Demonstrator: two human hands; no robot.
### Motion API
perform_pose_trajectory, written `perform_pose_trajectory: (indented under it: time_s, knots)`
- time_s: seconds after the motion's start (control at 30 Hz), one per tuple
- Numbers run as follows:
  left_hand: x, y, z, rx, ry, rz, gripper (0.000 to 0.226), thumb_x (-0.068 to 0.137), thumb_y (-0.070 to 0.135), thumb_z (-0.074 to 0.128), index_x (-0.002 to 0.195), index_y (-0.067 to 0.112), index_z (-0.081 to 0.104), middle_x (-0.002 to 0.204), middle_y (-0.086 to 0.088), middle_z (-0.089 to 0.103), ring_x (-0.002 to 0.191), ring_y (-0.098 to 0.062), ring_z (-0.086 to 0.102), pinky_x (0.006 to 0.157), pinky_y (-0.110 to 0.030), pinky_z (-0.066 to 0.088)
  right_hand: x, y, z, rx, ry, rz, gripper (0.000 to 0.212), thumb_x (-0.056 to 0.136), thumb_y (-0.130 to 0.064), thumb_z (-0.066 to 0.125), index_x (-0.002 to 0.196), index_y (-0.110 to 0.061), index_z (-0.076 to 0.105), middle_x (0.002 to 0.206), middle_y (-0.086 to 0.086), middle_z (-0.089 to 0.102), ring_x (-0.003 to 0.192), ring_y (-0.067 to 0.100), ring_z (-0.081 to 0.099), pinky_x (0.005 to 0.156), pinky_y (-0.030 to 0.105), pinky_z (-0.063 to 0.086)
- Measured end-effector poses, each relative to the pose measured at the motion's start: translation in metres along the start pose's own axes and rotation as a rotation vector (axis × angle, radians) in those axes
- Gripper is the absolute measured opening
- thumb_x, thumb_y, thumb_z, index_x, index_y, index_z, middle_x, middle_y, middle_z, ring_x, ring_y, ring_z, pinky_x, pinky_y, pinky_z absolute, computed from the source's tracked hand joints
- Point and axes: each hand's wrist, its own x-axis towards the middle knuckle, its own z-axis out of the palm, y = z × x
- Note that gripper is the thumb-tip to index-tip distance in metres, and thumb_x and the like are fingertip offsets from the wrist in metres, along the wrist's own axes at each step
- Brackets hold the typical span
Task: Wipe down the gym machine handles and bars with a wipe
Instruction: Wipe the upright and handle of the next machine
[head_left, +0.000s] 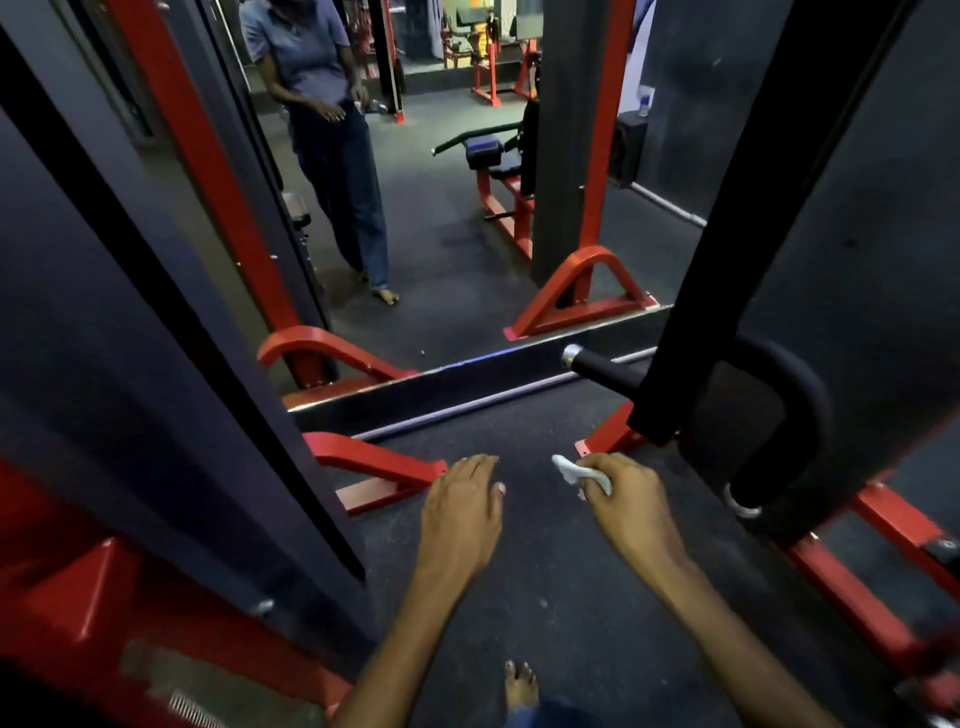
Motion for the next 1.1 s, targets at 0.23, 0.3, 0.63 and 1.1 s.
perform_pose_trajectory:
  time_s: [0.23, 0.3, 0.63, 1.1]
  knots:
    - [0.121, -0.021, -0.006, 0.003, 0.013, 0.039, 0.039, 0.098, 0.021, 0.052, 0.136, 0.012, 0.053, 0.140, -0.005, 0.054, 0.131, -0.021, 0.047, 0.111, -0.031, 0.030, 0.115, -0.020, 0.028, -0.035, 0.029, -0.078, 0.016, 0.081, -0.007, 0.061, 0.085, -0.019, 0.071, 0.079, -0.001, 0.066, 0.078, 0.014, 0.060, 0.064, 0.020, 0.036]
    - [0.149, -0.024, -0.005, -0.005, 0.010, 0.049, 0.040, 0.097, 0.020, 0.052, 0.136, 0.011, 0.053, 0.139, -0.006, 0.055, 0.131, -0.022, 0.048, 0.111, -0.032, 0.030, 0.142, -0.027, 0.032, -0.036, 0.047, -0.090, 0.013, 0.081, -0.009, 0.062, 0.083, -0.018, 0.070, 0.078, 0.000, 0.066, 0.077, 0.017, 0.061, 0.066, 0.027, 0.042]
    - [0.314, -0.041, 0.021, -0.022, -0.075, 0.256, 0.037, 0.095, 0.018, 0.053, 0.132, 0.012, 0.057, 0.132, -0.003, 0.059, 0.124, -0.021, 0.052, 0.107, -0.037, 0.037, 0.270, -0.049, 0.056, -0.173, 0.188, 0.103, 0.023, 0.089, -0.013, 0.050, 0.102, -0.020, 0.067, 0.101, 0.005, 0.065, 0.097, 0.028, 0.060, 0.076, 0.036, 0.043]
    - [0.510, -0.030, 0.061, -0.068, -0.327, 0.907, 0.034, 0.085, 0.011, 0.063, 0.118, 0.002, 0.066, 0.115, -0.014, 0.068, 0.104, -0.032, 0.064, 0.093, -0.043, 0.051, 0.380, -0.014, 0.058, -0.400, 0.454, 0.775, 0.025, 0.090, -0.012, 0.046, 0.105, -0.014, 0.065, 0.104, 0.006, 0.059, 0.100, 0.026, 0.055, 0.074, 0.035, 0.046]
